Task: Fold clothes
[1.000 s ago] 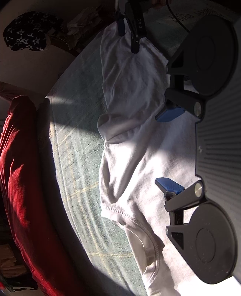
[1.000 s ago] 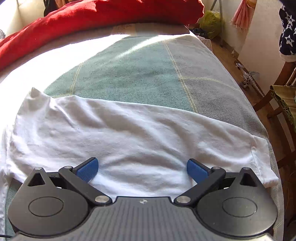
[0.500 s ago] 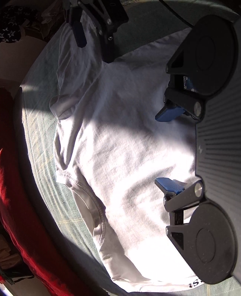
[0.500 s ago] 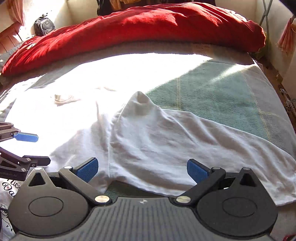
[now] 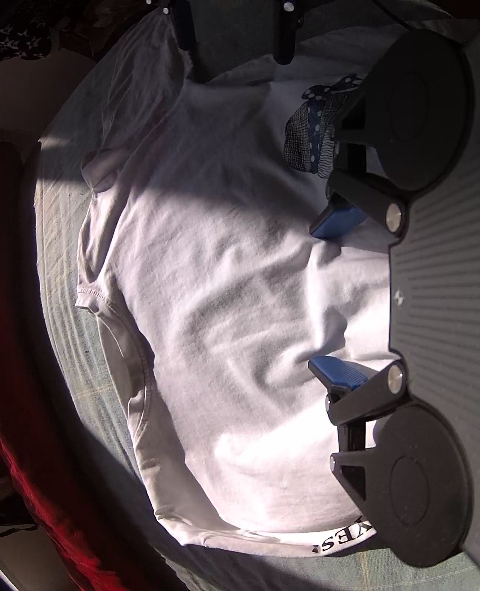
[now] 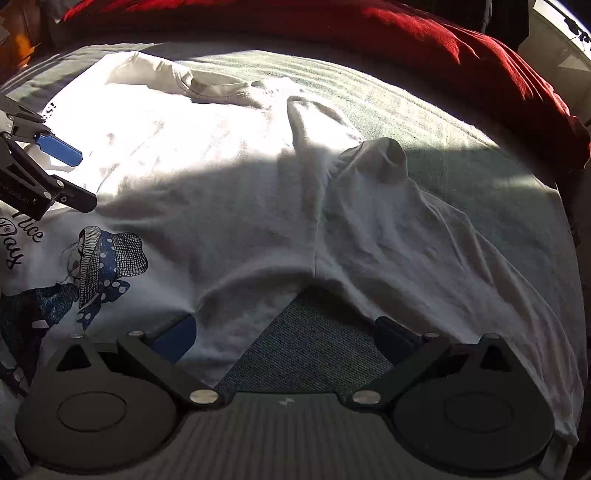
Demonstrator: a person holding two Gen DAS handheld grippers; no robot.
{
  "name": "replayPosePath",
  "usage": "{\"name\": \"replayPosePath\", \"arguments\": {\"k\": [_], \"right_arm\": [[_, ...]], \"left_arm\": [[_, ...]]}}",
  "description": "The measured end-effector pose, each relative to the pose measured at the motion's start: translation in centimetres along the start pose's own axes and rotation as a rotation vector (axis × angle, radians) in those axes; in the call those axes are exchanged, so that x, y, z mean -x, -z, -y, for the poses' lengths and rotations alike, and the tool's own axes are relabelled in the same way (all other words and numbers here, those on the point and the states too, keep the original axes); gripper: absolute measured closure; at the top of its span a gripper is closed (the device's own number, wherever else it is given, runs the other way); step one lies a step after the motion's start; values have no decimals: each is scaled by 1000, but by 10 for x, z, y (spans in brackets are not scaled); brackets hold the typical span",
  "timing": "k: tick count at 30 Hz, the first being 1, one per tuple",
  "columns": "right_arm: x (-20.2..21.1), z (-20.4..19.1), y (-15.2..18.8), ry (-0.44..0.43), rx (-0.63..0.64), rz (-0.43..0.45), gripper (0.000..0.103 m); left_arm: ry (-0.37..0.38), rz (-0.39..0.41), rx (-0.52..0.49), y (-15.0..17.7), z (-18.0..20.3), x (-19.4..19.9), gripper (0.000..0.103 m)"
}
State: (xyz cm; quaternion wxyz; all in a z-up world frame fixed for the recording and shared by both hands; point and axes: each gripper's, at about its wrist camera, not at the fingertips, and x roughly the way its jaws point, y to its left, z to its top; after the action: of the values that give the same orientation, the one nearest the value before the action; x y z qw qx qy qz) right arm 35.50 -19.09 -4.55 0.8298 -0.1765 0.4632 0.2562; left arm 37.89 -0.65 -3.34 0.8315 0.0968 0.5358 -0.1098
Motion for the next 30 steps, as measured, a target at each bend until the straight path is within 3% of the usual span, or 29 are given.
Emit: {"name": "replayPosePath", "arguments": {"k": [3,6,11,19,22,26,30], "right_arm": [[-2,-30,-7,-121,54,35,0],[-22,-57,-2,-197,86,-30,0],[-19,-58,30,-173,29,-75,0],[-25,-65,20,-146,48,-150,0],[-25,-65,19,-146,52,-155,0],[-23,-65,17,-146,58,-159,0],[-16,-65,6,-144,45,-186,0]], "left_arm": [[-8,-4,-27,-1,4,-3,32],[9,-11,-13,-1,0,0,32],[78,-13,104,7,-16,6,33],[145,71,187,-3,-28,54,33],[87,99,235,7,-47,82,33],[-68,102,351,40,-78,111,33],[-141,31,572,87,-108,106,34]]}}
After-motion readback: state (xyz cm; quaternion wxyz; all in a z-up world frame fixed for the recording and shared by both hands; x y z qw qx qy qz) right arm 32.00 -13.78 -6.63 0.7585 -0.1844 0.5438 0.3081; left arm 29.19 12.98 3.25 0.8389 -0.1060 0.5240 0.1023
